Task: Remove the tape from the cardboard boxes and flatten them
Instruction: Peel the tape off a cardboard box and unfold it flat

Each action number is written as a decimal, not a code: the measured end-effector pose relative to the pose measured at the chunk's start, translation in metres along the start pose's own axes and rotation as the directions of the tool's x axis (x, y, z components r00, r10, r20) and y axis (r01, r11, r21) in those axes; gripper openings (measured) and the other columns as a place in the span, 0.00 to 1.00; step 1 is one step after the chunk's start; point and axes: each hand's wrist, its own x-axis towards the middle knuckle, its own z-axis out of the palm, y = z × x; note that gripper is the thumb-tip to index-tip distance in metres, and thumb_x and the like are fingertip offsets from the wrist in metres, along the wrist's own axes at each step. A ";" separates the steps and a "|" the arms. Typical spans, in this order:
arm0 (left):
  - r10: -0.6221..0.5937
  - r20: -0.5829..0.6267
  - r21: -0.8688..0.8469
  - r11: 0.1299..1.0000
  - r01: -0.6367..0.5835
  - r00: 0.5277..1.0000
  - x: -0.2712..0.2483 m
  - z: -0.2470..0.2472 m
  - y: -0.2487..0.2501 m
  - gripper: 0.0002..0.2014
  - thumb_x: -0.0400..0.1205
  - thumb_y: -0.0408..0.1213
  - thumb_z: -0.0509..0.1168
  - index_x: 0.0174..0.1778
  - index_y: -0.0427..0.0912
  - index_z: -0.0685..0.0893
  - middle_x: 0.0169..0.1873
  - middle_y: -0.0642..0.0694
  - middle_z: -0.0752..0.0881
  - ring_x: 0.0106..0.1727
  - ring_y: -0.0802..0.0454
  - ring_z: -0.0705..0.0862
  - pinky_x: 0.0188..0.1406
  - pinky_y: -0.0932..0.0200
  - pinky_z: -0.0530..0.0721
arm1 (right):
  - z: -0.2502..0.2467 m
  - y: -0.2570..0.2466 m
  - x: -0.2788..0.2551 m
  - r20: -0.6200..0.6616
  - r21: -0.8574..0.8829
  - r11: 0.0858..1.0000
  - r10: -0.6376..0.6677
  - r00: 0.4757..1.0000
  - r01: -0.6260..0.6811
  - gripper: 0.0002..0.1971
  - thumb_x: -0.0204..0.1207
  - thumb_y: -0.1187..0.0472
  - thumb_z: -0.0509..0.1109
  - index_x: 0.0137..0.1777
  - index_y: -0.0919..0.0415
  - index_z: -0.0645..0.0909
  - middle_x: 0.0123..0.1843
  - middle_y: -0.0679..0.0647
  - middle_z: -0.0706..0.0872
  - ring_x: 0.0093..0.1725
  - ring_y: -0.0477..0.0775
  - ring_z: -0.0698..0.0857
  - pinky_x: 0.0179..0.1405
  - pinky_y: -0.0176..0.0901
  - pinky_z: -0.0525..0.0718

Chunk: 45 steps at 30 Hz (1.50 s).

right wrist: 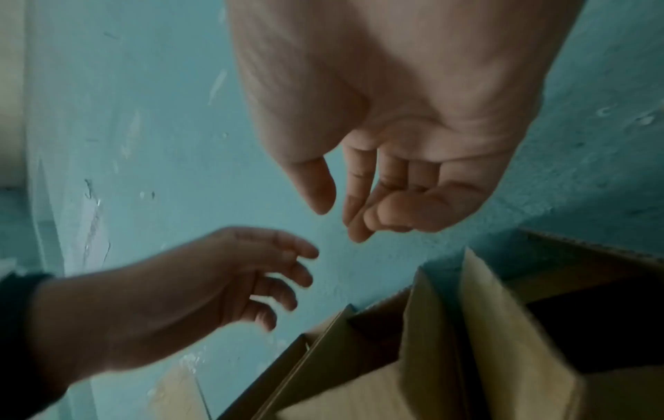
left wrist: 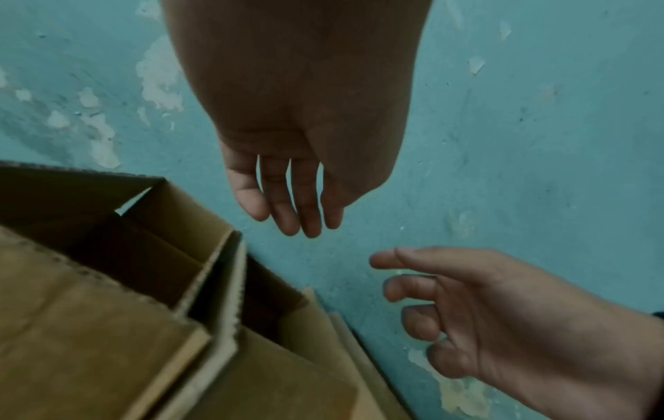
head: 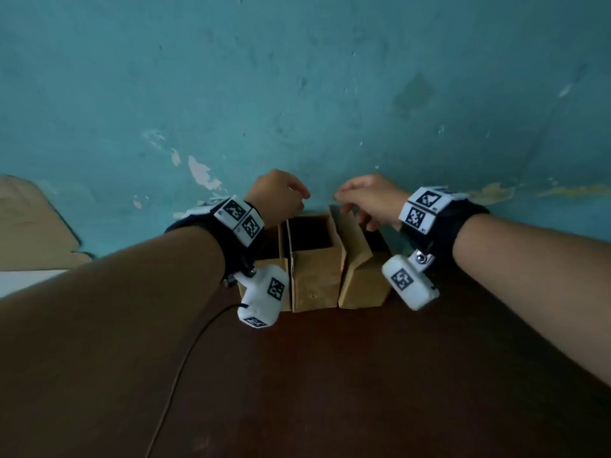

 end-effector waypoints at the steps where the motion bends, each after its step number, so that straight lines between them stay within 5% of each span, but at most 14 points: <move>1: 0.019 -0.011 -0.005 1.000 -0.019 1.000 0.002 0.001 -0.006 0.16 0.78 0.25 0.60 0.39 0.49 0.89 0.45 0.40 0.93 0.37 0.46 0.88 0.31 0.62 0.81 | 0.000 0.005 0.002 -0.003 0.022 1.000 -0.003 1.000 0.004 0.12 0.84 0.57 0.69 0.62 0.62 0.84 0.40 0.51 0.86 0.27 0.48 0.76 0.21 0.37 0.76; 6: 0.055 -0.085 0.071 0.996 -0.049 0.995 0.007 0.015 -0.030 0.15 0.79 0.26 0.61 0.44 0.46 0.92 0.27 0.53 0.89 0.21 0.62 0.81 0.21 0.68 0.78 | 0.005 0.026 0.010 0.052 0.052 0.998 -0.042 0.998 0.039 0.11 0.85 0.56 0.69 0.63 0.60 0.83 0.42 0.52 0.85 0.27 0.47 0.74 0.20 0.33 0.73; 8: 0.102 -0.118 0.137 0.987 -0.086 0.988 0.003 0.026 -0.038 0.14 0.79 0.29 0.63 0.43 0.50 0.92 0.23 0.59 0.84 0.22 0.65 0.80 0.23 0.71 0.75 | 0.012 0.034 0.009 0.069 0.032 0.997 -0.075 0.995 0.072 0.09 0.85 0.56 0.69 0.61 0.58 0.83 0.41 0.51 0.85 0.26 0.47 0.74 0.20 0.33 0.72; 12: 0.133 -0.200 0.180 0.979 -0.097 0.971 -0.002 0.037 -0.046 0.14 0.78 0.32 0.63 0.44 0.53 0.93 0.35 0.50 0.86 0.41 0.52 0.83 0.41 0.63 0.77 | 0.026 0.045 0.006 0.051 0.029 0.994 -0.109 0.993 0.107 0.09 0.84 0.56 0.70 0.58 0.58 0.85 0.41 0.51 0.86 0.26 0.47 0.74 0.17 0.32 0.70; 18: 0.111 -0.113 0.230 0.970 -0.083 0.987 -0.022 0.023 -0.027 0.15 0.79 0.31 0.63 0.44 0.52 0.92 0.26 0.56 0.83 0.26 0.60 0.78 0.32 0.65 0.77 | 0.026 0.041 -0.007 0.005 -0.126 0.979 -0.162 0.987 0.162 0.06 0.83 0.57 0.70 0.52 0.59 0.86 0.39 0.50 0.87 0.27 0.48 0.78 0.19 0.37 0.74; 22: 0.113 -0.077 0.299 0.950 -0.085 0.991 -0.058 0.007 -0.013 0.14 0.81 0.31 0.62 0.49 0.49 0.93 0.38 0.50 0.86 0.40 0.51 0.83 0.42 0.61 0.79 | 0.023 0.028 -0.034 -0.050 -0.165 0.970 -0.190 0.981 0.179 0.07 0.81 0.58 0.71 0.40 0.54 0.84 0.37 0.50 0.87 0.28 0.48 0.80 0.23 0.39 0.79; 30: 0.051 -0.049 0.281 0.959 -0.035 0.998 -0.144 -0.015 0.007 0.13 0.86 0.37 0.63 0.51 0.36 0.93 0.38 0.43 0.89 0.35 0.48 0.83 0.40 0.53 0.85 | 0.021 0.006 -0.117 -0.090 -0.134 0.979 -0.167 0.982 0.154 0.04 0.83 0.59 0.69 0.49 0.57 0.86 0.39 0.49 0.87 0.30 0.48 0.81 0.24 0.39 0.79; 33: 0.011 -0.035 0.326 0.945 0.001 0.999 -0.173 -0.016 0.011 0.14 0.85 0.38 0.61 0.53 0.40 0.93 0.39 0.44 0.90 0.31 0.50 0.82 0.41 0.51 0.88 | 0.026 0.005 -0.146 -0.082 -0.173 0.976 -0.148 0.986 0.133 0.05 0.83 0.58 0.69 0.47 0.54 0.85 0.44 0.52 0.90 0.32 0.49 0.83 0.21 0.36 0.79; 37: 0.000 0.004 0.361 0.933 -0.001 1.000 -0.202 -0.017 0.018 0.13 0.85 0.36 0.61 0.53 0.33 0.89 0.50 0.40 0.91 0.44 0.43 0.88 0.52 0.44 0.89 | 0.033 0.002 -0.174 -0.071 -0.201 0.972 -0.140 0.988 0.124 0.08 0.83 0.59 0.68 0.45 0.56 0.87 0.49 0.60 0.92 0.36 0.55 0.85 0.23 0.40 0.80; 40: -0.001 -0.007 0.356 0.935 0.003 1.000 -0.210 -0.016 0.017 0.14 0.83 0.38 0.62 0.52 0.35 0.91 0.47 0.38 0.93 0.48 0.40 0.92 0.46 0.43 0.92 | 0.037 0.000 -0.182 -0.079 -0.213 0.969 -0.145 0.986 0.125 0.11 0.82 0.59 0.68 0.53 0.63 0.89 0.48 0.62 0.93 0.36 0.55 0.85 0.21 0.39 0.80; 45: -0.038 -0.015 0.340 0.940 0.041 0.999 -0.190 -0.008 0.007 0.13 0.79 0.40 0.65 0.46 0.38 0.93 0.41 0.38 0.93 0.41 0.40 0.93 0.39 0.43 0.93 | 0.042 0.004 -0.167 -0.071 -0.272 0.956 -0.137 0.988 0.113 0.11 0.79 0.55 0.69 0.49 0.60 0.91 0.47 0.62 0.95 0.35 0.57 0.87 0.29 0.43 0.84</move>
